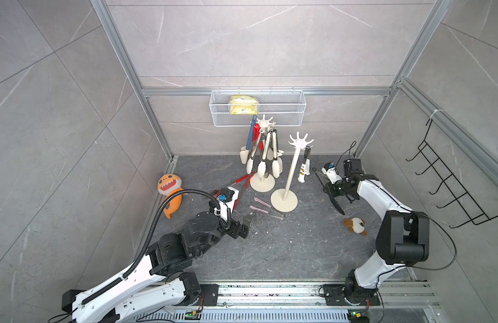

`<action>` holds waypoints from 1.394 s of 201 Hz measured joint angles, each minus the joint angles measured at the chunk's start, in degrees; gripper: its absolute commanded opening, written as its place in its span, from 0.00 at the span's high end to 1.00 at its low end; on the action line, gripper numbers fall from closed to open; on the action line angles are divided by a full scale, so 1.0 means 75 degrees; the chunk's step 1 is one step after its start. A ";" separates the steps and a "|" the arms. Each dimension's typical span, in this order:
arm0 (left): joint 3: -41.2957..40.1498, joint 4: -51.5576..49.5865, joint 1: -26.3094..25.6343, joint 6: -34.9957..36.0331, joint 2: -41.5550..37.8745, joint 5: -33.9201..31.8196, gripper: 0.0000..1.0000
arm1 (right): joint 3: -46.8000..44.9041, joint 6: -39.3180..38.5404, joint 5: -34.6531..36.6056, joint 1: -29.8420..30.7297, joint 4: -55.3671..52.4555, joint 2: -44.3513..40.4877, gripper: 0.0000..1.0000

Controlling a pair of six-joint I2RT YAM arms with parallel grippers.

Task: Hang food tongs on kitchen utensil racks
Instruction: Pick up the food tongs from the center of the board, then hang the food tongs on the rack.

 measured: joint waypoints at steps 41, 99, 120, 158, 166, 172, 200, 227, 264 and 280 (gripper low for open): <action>-0.0015 0.0152 0.0000 0.0003 0.0035 0.0003 0.00 | 0.0105 0.0752 -0.1090 -0.0597 0.0510 -0.0933 1.00; -0.0073 0.0227 0.0000 0.0000 0.0073 0.0009 0.00 | 0.0131 0.1722 -0.3255 -0.1174 0.1591 -0.1568 1.00; -0.0099 0.0251 0.0000 0.0000 0.0073 0.0012 0.00 | 0.0125 0.1973 -0.3995 -0.1198 0.1891 -0.1609 1.00; -0.0099 0.0277 0.0000 0.0000 0.0073 0.0015 0.00 | 0.0026 0.2390 -0.5219 -0.1198 0.2463 -0.1696 1.00; -0.0099 0.0277 0.0000 0.0000 0.0073 0.0015 0.00 | 0.0015 0.2474 -0.5447 -0.1198 0.2550 -0.1702 1.00; -0.0099 0.0277 0.0000 0.0000 0.0073 0.0015 0.00 | 0.0009 0.2547 -0.5604 -0.1198 0.2620 -0.1705 1.00; -0.0102 0.0277 0.0000 0.0000 0.0073 0.0026 0.00 | 0.0003 0.2801 -0.6242 -0.1198 0.2900 -0.1702 1.00; -0.0102 0.0280 0.0000 0.0000 0.0076 0.0041 0.00 | 0.0003 0.2873 -0.6677 -0.1180 0.2935 -0.1705 1.00; -0.0102 0.0280 0.0000 0.0000 0.0093 0.0064 0.00 | 0.0163 0.2544 -0.6974 -0.0886 0.2372 -0.1684 1.00; -0.0102 0.0280 0.0000 0.0000 0.0117 0.0067 0.00 | 0.0323 0.2317 -0.7038 -0.0714 0.2002 -0.1670 1.00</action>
